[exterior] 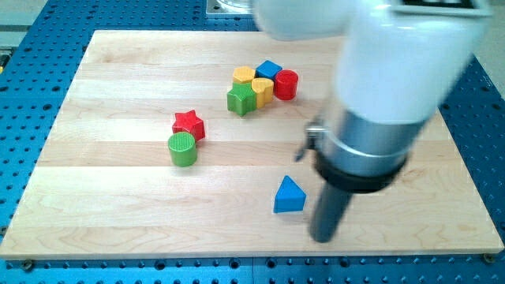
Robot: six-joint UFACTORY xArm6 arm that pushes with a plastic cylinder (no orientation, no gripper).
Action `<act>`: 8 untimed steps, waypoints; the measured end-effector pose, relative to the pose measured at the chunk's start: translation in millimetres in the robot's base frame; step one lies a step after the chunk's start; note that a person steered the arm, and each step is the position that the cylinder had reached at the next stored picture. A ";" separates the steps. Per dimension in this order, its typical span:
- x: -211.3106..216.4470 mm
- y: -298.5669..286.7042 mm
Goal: Place the triangle at the bottom left of the red circle
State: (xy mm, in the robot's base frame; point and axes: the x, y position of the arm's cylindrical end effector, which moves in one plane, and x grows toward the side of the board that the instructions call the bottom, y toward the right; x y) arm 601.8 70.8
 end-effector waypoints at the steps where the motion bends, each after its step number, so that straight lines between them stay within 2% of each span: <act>1: -21.2 -14.7; 2: -72.4 -35.7; 3: -50.3 -41.0; 4: -77.5 -64.5; 6: -155.9 -64.4; 7: -160.4 -62.6; 8: -185.6 -29.5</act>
State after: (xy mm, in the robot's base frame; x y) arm 416.2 41.3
